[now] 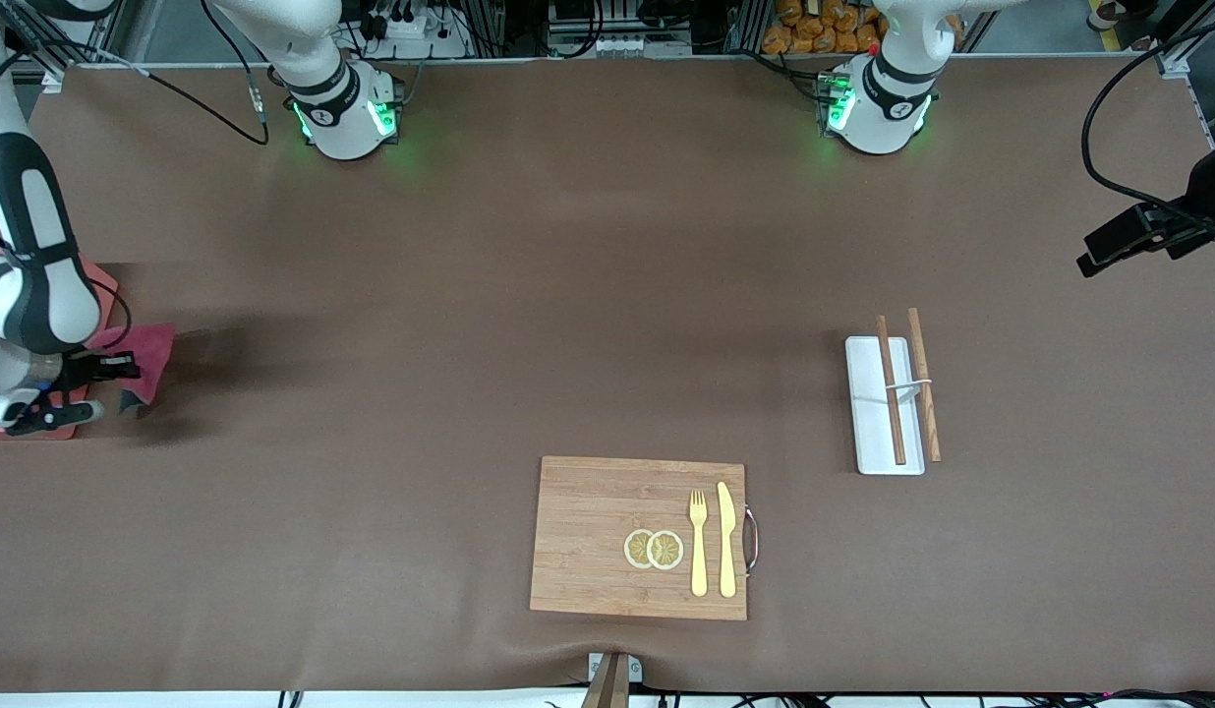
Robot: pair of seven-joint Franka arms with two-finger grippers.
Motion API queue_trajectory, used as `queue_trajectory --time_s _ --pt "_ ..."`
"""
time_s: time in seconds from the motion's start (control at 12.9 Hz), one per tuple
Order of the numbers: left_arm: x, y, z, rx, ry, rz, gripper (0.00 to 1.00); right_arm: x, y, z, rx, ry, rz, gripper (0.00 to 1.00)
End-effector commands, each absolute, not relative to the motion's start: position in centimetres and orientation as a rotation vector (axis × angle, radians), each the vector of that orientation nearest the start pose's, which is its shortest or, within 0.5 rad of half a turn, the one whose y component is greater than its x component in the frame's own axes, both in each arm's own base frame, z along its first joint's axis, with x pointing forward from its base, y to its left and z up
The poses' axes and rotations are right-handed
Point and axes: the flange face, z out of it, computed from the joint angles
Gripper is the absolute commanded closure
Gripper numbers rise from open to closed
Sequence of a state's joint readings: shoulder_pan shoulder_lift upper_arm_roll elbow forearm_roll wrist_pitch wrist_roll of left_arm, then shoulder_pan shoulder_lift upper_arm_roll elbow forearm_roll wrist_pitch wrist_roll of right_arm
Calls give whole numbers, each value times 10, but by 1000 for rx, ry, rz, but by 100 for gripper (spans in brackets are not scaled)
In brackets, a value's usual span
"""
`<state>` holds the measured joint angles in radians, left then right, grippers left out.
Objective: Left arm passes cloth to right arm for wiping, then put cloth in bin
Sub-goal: 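Wipe the table with the cloth in the right gripper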
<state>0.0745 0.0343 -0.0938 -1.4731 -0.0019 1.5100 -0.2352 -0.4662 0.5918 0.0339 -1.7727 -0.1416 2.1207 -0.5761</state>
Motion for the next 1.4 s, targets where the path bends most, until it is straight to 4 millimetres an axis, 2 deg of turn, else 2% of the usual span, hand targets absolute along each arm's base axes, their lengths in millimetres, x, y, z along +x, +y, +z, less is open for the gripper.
queue_trajectory --time_s 0.0,0.16,0.31,0.54,0.62,0.78,0.93,1.01,1.16,1.24,1.32 --pt "556 -11 646 -3122 -308 2 0 591 -231 198 -2995 -328 348 100" --pt "556 -11 646 -3126 -308 0 0 613 -167 199 -2943 -202 299 100" --pt "556 -10 648 -3126 -311 -5 0 632 -94 205 -2932 -17 306 100" --pt "555 -10 649 -3126 -311 -7 0 646 4 218 -2895 196 321 100" --pt "555 -10 650 -3127 -311 -10 0 651 27 228 -2866 252 307 100" --pt "555 -9 650 -3127 -313 -10 0 655 59 267 -2802 314 321 100" --pt "555 -9 650 -3127 -313 -10 0 654 63 325 -2760 289 427 100" --pt "556 -10 649 -3127 -311 -7 0 653 52 353 -2743 281 468 100" --pt "556 -10 650 -3129 -313 -12 0 646 11 388 -2727 286 521 100" --pt "556 -10 650 -3129 -313 -14 0 641 -16 397 -2710 292 534 100" --pt "555 -10 651 -3129 -313 -14 0 632 -54 399 -2682 278 556 100"
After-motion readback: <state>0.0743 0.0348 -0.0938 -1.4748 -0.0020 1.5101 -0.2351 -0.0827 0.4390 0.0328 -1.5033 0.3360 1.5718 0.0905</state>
